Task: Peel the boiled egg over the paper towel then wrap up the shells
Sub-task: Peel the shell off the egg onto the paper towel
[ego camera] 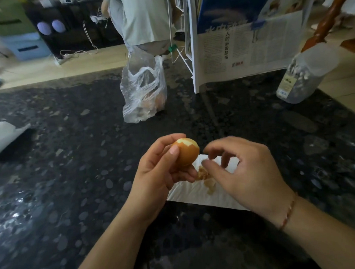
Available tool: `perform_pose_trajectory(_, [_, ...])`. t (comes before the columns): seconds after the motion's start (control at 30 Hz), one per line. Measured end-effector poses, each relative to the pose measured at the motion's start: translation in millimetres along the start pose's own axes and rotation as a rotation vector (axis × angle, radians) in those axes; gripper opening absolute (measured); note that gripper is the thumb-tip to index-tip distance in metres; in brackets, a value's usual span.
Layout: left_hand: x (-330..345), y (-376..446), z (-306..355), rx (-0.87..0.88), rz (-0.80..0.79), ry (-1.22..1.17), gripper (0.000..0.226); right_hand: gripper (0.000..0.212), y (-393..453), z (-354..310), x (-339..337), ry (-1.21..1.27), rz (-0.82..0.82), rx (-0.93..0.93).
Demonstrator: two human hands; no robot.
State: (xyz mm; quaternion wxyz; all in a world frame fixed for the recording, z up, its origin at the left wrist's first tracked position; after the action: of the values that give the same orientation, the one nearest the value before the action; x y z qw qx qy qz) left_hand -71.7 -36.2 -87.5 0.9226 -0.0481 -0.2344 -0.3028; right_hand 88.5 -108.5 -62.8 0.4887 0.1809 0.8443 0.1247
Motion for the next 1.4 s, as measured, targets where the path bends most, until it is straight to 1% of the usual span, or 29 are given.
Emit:
perform_pose_trajectory(0.03, [1, 0, 0, 0.005, -0.002, 0.037, 0.03, 0.026, 1, -3, -3, 0.073, 0.042, -0.023])
perform_pose_trajectory(0.1, [3, -1, -1, 0.01, -0.027, 0.092, 0.032, 0.033, 1, -10, -6, 0.135, 0.061, -0.084])
perform_pose_trajectory(0.17, [5, -1, -2, 0.002, -0.047, 0.111, 0.034, 0.031, 1, -12, -5, 0.104, 0.051, -0.13])
perform_pose_trajectory(0.27, [5, -2, -2, -0.003, -0.035, 0.14, 0.029, 0.024, 3, -10, -5, 0.076, 0.062, -0.126])
perform_pose_trajectory(0.37, [5, -2, -4, 0.013, -0.015, 0.191, 0.03, 0.014, 5, -9, -3, 0.086, -0.003, -0.042])
perform_pose_trajectory(0.47, [5, -3, -4, 0.019, -0.001, 0.211, 0.036, 0.006, 7, -5, -1, 0.096, -0.094, -0.027])
perform_pose_trajectory(0.53, [5, -2, -4, 0.016, -0.003, 0.211, 0.032, 0.009, 7, -4, -1, 0.096, -0.133, -0.055])
perform_pose_trajectory(0.63, [7, -2, -3, -0.001, 0.005, 0.208, 0.037, 0.011, 6, -5, -2, 0.073, -0.154, -0.094])
perform_pose_trajectory(0.7, [7, -2, -2, -0.005, 0.01, 0.213, 0.037, 0.015, 6, -5, -2, 0.066, -0.166, -0.112])
perform_pose_trajectory(0.93, [7, -2, -1, -0.065, 0.01, 0.206, 0.035, 0.008, 6, -2, -2, 0.019, -0.11, -0.18])
perform_pose_trajectory(1.07, [6, -1, 1, -0.086, -0.02, 0.21, 0.047, 0.011, 7, -2, -3, -0.029, -0.084, -0.203])
perform_pose_trajectory(1.1, [6, -1, 0, -0.085, -0.018, 0.203, 0.047, 0.013, 7, -2, -3, -0.043, -0.081, -0.208])
perform_pose_trajectory(1.3, [4, -1, -1, -0.107, 0.034, 0.156, 0.033, 0.017, 7, -3, -3, -0.043, -0.042, -0.232])
perform_pose_trajectory(1.4, [3, -1, 0, -0.109, 0.044, 0.156, 0.035, 0.015, 7, -4, -3, 0.003, -0.034, -0.233])
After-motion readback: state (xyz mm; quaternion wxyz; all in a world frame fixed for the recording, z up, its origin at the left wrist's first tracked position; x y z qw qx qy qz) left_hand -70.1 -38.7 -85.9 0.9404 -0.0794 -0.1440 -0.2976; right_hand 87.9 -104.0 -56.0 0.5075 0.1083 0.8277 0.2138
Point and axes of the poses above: each hand's wrist, its own y-axis towards the middle knuckle, its own x-axis out of the palm, z = x × y, the point moved 2 cm from there along y, towards the middle knuckle, and after that the axes turned 7 degrees about -y, right-handed, at the moved point
